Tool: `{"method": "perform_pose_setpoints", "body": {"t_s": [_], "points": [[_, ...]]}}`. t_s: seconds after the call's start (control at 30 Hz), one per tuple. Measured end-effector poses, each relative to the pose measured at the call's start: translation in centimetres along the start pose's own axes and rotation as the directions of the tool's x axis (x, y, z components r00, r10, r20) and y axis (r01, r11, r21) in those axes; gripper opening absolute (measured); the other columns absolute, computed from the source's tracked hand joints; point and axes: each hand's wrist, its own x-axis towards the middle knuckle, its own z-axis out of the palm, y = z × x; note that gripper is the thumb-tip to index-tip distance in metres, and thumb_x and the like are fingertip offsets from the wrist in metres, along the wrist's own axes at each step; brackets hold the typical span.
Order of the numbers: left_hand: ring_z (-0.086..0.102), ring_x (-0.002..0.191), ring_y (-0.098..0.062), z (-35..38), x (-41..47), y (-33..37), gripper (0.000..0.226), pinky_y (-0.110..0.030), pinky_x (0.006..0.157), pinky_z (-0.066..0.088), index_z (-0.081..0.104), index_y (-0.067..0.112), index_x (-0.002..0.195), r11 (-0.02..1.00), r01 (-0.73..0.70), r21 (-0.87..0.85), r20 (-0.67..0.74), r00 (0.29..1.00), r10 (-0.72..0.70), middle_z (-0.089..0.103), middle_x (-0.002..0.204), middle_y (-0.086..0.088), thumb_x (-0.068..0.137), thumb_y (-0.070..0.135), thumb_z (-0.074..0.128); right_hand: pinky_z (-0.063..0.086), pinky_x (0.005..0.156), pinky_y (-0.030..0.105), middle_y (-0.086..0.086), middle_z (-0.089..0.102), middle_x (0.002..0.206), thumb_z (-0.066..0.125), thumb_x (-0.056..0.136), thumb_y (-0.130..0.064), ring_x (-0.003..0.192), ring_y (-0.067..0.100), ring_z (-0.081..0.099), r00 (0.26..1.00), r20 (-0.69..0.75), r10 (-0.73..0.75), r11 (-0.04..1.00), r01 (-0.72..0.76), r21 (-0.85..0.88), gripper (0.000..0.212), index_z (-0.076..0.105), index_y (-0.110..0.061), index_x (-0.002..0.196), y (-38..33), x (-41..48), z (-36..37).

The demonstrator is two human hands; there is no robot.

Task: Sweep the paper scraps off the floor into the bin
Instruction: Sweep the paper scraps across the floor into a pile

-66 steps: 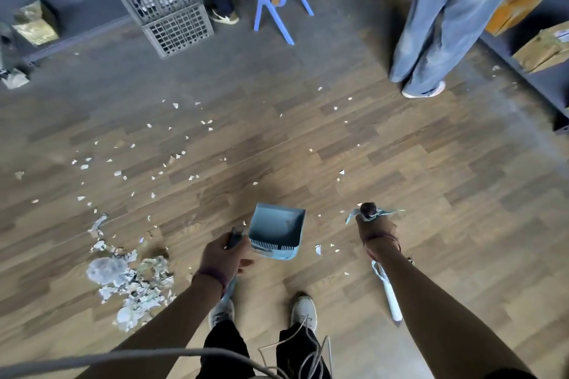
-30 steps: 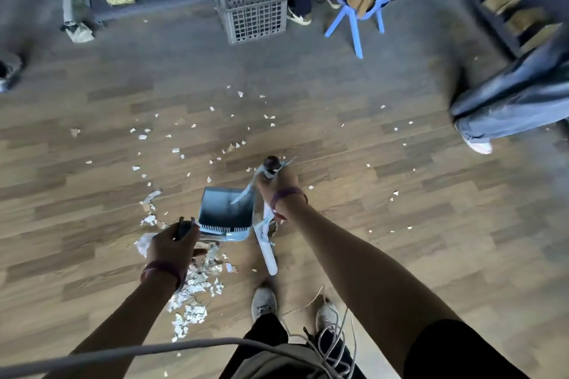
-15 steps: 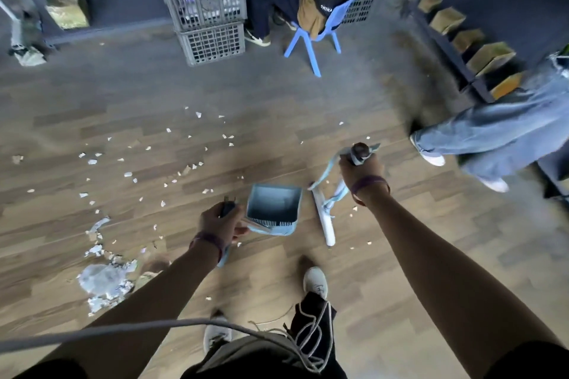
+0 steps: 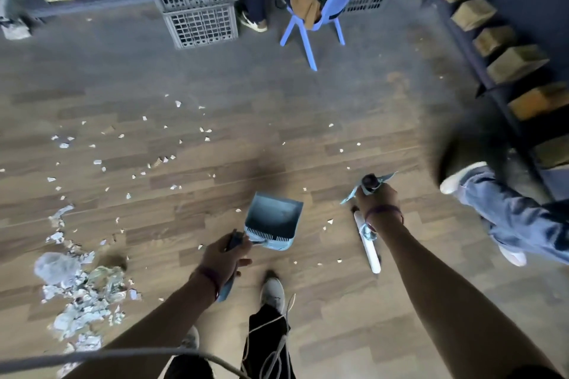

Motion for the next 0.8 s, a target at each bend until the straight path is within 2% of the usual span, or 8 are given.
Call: {"method": "perform_pose_setpoints", "body": {"t_s": [0.13,0.2,0.33,0.43,0.57,0.7,0.8], "points": [[0.068,0.058,-0.009,0.4,1.1,-0.5,0.012,-0.025,0.055,0.041,0.06,0.023,0.088,1.0,0.025,-0.001,-0.027,0.999,-0.025,0.066,0.083,0.005,0.09,0.011,0.062,0.049,0.085,0.036,0.02,0.068,0.1,0.051,0.092,-0.04,0.1,0.037,0.063,0.994,0.108,-0.01,0.995,0.02,-0.096,0.039,0.067,-0.005,0.098,0.4,1.7,2.4],[0.068,0.057,-0.008,-0.3,1.5,-1.1,0.014,-0.025,0.053,0.042,0.061,0.023,0.088,0.999,0.037,-0.006,-0.042,0.998,-0.037,0.066,0.084,0.004,0.089,0.009,0.062,0.048,0.09,0.036,0.02,0.067,0.106,0.051,0.091,-0.051,0.106,0.036,0.061,0.984,0.173,-0.045,0.979,0.078,-0.189,0.049,0.066,-0.006,0.104,-0.4,1.8,3.9],[0.069,0.06,-0.012,-2.9,1.2,-3.1,0.017,-0.023,0.049,0.045,0.063,0.021,0.092,0.996,0.075,-0.047,-0.086,0.993,-0.078,0.07,0.076,0.005,0.087,0.005,0.063,0.044,0.093,0.03,0.014,0.066,0.116,0.055,0.087,-0.057,0.114,0.03,0.058,0.954,0.287,-0.086,0.947,0.168,-0.274,0.053,0.065,-0.012,0.113,-2.7,0.3,7.4],[0.069,0.065,-0.02,-5.7,0.5,-4.6,0.02,-0.029,0.06,0.046,0.065,0.012,0.097,0.99,0.088,-0.108,-0.122,0.987,-0.101,0.072,0.068,0.006,0.085,-0.003,0.062,0.044,0.093,0.028,0.01,0.066,0.119,0.059,0.083,-0.06,0.115,0.027,0.058,0.945,0.32,-0.059,0.945,0.156,-0.288,0.057,0.065,-0.013,0.116,-4.0,-1.9,10.4],[0.063,0.083,-0.033,-10.4,-0.8,-6.1,0.023,-0.022,0.046,0.049,0.063,0.004,0.105,0.978,0.08,-0.194,-0.153,0.982,-0.111,0.066,0.089,-0.012,0.085,-0.007,0.06,0.048,0.085,0.028,0.012,0.068,0.115,0.057,0.086,-0.057,0.11,0.028,0.062,0.945,0.322,-0.057,0.94,0.16,-0.301,0.051,0.067,-0.013,0.11,-6.1,-6.7,15.7],[0.065,0.076,-0.029,-16.5,-1.8,-8.0,0.021,-0.028,0.054,0.047,0.064,0.007,0.103,0.976,0.067,-0.208,-0.182,0.978,-0.106,0.067,0.084,-0.008,0.085,-0.005,0.061,0.048,0.09,0.033,0.016,0.066,0.117,0.058,0.087,-0.053,0.114,0.032,0.06,0.925,0.37,-0.089,0.963,0.175,-0.206,0.053,0.065,-0.009,0.115,-9.8,-14.2,21.1],[0.067,0.074,-0.025,-22.0,-2.9,-9.5,0.019,-0.03,0.06,0.044,0.064,0.012,0.097,0.975,0.047,-0.219,-0.22,0.971,-0.096,0.068,0.08,-0.004,0.085,-0.003,0.062,0.047,0.092,0.033,0.014,0.066,0.118,0.059,0.089,-0.046,0.114,0.031,0.06,0.899,0.409,-0.156,0.961,0.233,-0.146,0.043,0.067,-0.013,0.114,-13.1,-20.5,26.1]]}}
